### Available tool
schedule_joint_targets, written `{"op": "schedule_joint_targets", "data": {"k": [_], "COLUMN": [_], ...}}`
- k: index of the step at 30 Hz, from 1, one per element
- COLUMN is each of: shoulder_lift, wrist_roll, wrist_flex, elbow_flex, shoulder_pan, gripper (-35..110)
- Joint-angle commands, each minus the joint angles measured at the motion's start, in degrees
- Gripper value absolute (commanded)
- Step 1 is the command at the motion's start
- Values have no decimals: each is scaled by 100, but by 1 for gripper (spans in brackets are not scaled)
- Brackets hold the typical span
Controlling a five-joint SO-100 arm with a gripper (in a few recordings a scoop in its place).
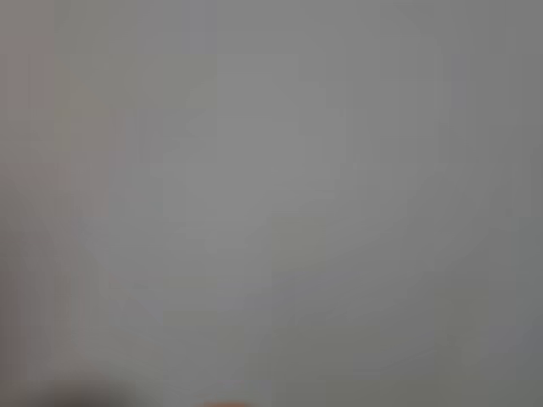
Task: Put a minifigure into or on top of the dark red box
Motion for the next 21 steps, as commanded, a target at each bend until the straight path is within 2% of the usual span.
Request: {"op": "schedule_joint_targets", "data": {"k": [1, 21], "shoulder_lift": [18, 360], "wrist_roll": [378, -466], "wrist_flex": [44, 44], "elbow_flex": [26, 114], "shoulder_pan": [-44, -1178], "gripper": [0, 3]}}
